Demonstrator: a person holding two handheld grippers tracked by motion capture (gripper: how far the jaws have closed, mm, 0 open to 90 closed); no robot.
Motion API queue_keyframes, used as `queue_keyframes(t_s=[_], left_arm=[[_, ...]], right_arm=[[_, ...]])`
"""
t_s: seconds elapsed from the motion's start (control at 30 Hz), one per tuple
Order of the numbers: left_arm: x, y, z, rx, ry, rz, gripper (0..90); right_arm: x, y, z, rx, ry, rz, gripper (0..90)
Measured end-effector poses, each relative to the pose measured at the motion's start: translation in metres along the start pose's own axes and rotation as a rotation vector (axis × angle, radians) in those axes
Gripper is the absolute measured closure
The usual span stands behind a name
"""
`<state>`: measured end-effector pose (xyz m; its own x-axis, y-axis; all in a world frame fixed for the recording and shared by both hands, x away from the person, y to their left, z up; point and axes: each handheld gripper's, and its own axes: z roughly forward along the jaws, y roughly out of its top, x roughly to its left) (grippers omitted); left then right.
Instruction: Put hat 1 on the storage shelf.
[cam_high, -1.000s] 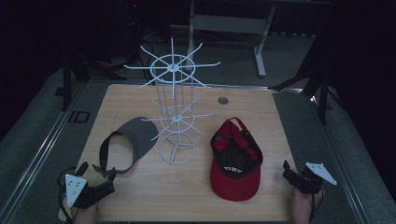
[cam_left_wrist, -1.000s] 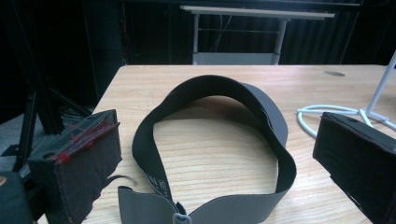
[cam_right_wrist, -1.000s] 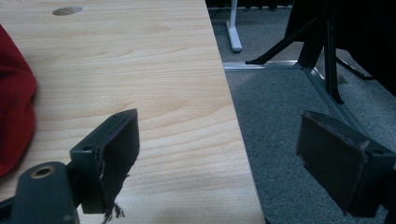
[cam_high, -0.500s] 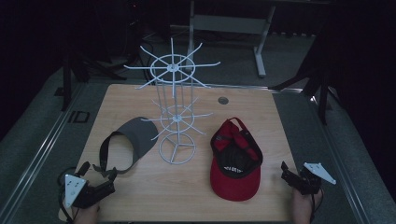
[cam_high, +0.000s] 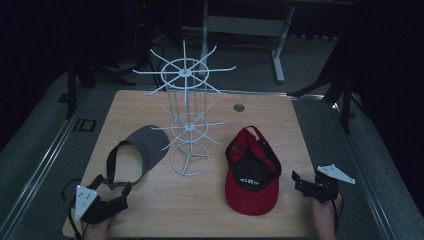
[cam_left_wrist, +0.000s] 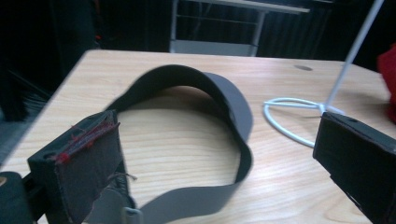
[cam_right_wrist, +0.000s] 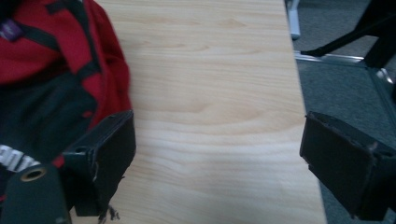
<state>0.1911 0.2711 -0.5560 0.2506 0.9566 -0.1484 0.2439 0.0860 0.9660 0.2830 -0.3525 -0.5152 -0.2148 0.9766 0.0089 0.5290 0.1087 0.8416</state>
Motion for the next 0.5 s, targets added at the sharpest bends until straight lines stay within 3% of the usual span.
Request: queue_keyframes(t_s=[0.13,0.2,0.5], left_arm=[[-0.003,0.001,0.0,0.004,-0.038,-0.002,1.6],[-0.004,0.001,0.0,0.012,-0.053,0.005,1.6],[-0.018,0.003,0.001,0.068,-0.052,0.089,3.7]], right_arm=[[0.006,0.006,0.0,-0.008,-0.023,-0.034,10.2],[0.009,0.012,0.001,0.021,0.032,-0.028,10.4],[0.022,0.033,0.007,0.036,0.128,-0.055,10.3]])
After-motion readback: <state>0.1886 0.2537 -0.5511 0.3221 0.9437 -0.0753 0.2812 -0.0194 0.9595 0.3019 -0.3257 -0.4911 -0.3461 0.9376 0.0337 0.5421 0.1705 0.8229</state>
